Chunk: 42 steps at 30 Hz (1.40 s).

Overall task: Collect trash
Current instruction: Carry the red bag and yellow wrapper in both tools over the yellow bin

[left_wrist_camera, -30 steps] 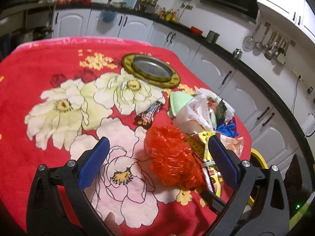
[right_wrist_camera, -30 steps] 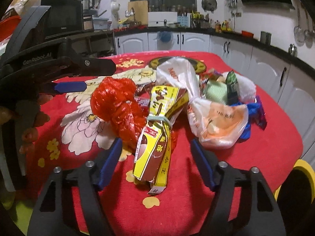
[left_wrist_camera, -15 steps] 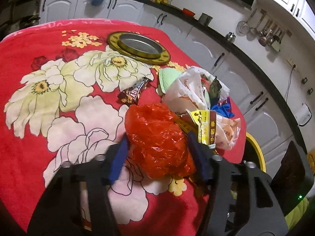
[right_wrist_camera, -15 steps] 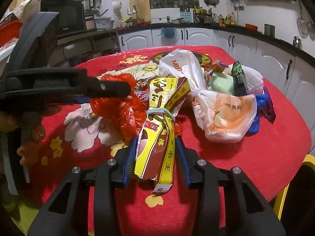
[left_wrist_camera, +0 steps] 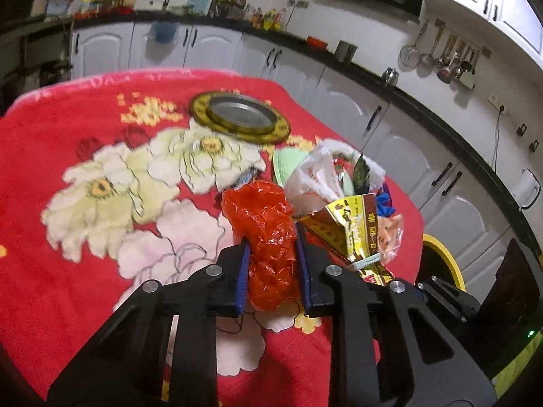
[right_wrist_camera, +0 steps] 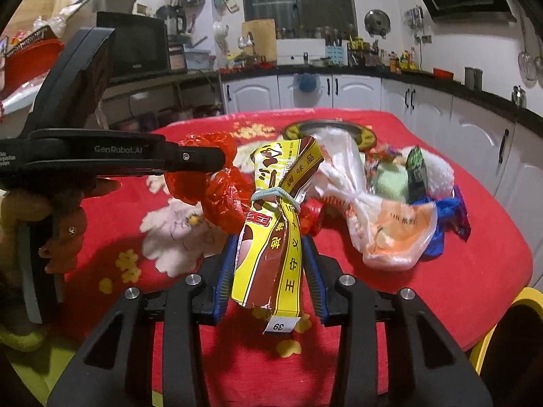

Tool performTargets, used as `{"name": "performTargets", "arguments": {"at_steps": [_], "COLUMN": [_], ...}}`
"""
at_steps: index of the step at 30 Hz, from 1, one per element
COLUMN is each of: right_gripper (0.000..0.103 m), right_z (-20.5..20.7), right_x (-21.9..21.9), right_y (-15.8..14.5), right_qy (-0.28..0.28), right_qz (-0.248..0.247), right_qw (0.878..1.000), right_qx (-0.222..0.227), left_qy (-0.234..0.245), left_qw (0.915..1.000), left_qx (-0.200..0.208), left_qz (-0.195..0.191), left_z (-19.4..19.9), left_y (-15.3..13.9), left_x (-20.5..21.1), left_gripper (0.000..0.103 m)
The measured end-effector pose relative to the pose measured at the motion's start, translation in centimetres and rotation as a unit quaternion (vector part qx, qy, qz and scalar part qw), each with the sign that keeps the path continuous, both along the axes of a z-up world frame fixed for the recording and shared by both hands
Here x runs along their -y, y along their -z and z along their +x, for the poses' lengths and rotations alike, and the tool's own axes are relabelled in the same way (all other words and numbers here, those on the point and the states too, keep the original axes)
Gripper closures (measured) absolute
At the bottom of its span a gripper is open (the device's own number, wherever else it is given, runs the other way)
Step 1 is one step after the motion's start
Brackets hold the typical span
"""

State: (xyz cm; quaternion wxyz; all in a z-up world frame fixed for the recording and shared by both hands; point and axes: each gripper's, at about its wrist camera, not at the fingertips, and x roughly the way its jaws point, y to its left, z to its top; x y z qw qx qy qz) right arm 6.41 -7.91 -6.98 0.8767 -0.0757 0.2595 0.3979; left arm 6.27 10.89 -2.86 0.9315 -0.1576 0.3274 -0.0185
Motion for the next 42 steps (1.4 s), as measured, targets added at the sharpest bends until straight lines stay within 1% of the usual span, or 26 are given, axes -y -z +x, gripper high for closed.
{"name": "performTargets", "arguments": {"at_steps": [5,10,12,17,21,30,42], "right_gripper": [0.066,0.066,0.066,0.066,0.066,0.066,0.066], "right_z": [-0.9,-1.1,-1.0,-0.5,0.1,1.2,1.5], "right_x": [0.8,2.9,4.2,6.7,8.9,15.0,21.6], "right_y": [-1.6,-2.9,-3.4,-4.5,-5.1,-5.9,-4.9], "right_qy": [0.001,0.018,0.031,0.067,0.100,0.180,0.274], "right_qz": [0.018,0.033,0.039,0.050,0.056,0.067,0.068], "right_qw": [1.000,0.999,0.998,0.996,0.993,0.980,0.958], "right_qx": [0.016,0.026,0.030,0.035,0.036,0.046,0.048], "left_qy": [-0.003,0.008,0.017,0.048,0.067,0.104,0.160], "left_qw": [0.9996,0.9988,0.9985,0.9962,0.9947,0.9893,0.9816], "left_qx": [0.024,0.038,0.041,0.052,0.058,0.081,0.082], "left_qz": [0.016,0.031,0.032,0.051,0.052,0.062,0.065], "left_z": [-0.7,-1.0,-0.8,-0.5,0.2,2.0,4.3], "left_y": [-1.5,-2.6,-2.9,-3.6,-4.2,-5.5,-5.1], "left_x": [0.7,2.3,3.1,5.9,7.7,11.9,17.4], "left_gripper": [0.087,0.087,0.087,0.087,0.087,0.087,0.087]}}
